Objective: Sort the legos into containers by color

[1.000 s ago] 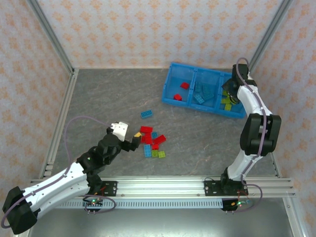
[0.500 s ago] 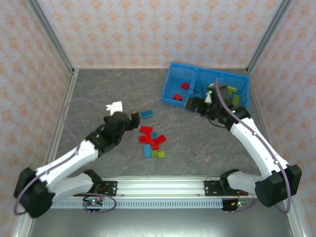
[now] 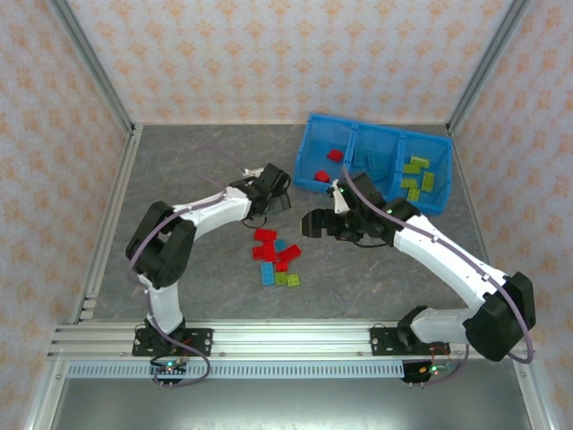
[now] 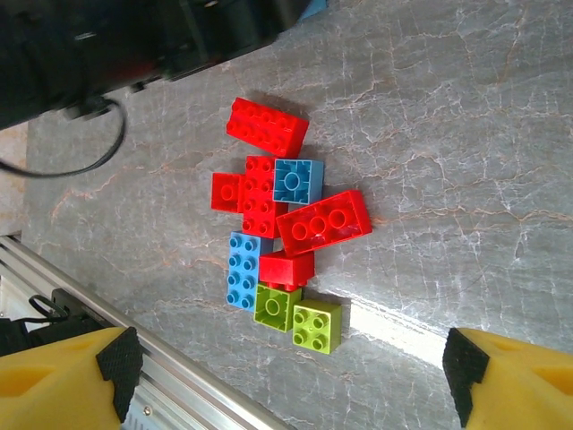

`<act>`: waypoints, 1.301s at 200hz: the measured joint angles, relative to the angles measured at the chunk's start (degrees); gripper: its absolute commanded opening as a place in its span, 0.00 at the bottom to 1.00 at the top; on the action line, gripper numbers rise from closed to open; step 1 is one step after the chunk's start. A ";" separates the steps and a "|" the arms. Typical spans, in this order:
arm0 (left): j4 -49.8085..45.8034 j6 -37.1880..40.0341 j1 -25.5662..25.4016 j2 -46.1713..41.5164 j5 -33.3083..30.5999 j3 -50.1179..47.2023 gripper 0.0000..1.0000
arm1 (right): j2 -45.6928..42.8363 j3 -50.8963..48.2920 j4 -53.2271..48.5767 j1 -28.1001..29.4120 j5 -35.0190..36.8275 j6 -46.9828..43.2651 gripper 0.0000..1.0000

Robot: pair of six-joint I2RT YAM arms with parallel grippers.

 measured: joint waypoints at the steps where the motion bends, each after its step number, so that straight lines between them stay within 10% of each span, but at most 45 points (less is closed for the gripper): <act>1: 0.00 -0.04 0.04 0.15 0.07 0.04 0.96 | 0.04 0.00 0.02 0.00 0.00 -0.02 0.90; 69: -1.29 -0.46 3.63 6.54 4.55 2.89 0.95 | 4.33 0.00 1.57 0.00 0.00 -0.81 0.91; 151: -1.49 2.16 3.89 8.11 5.95 5.09 0.57 | 6.58 0.04 3.91 0.00 0.04 -0.42 0.91; 194: -2.19 2.93 3.54 2.58 9.09 2.93 0.53 | 4.57 0.02 4.57 0.00 4.59 2.19 0.91; 260: -1.09 5.44 -13.44 -5.99 7.93 17.14 0.56 | -18.84 -3.78 5.44 0.00 27.30 9.88 0.91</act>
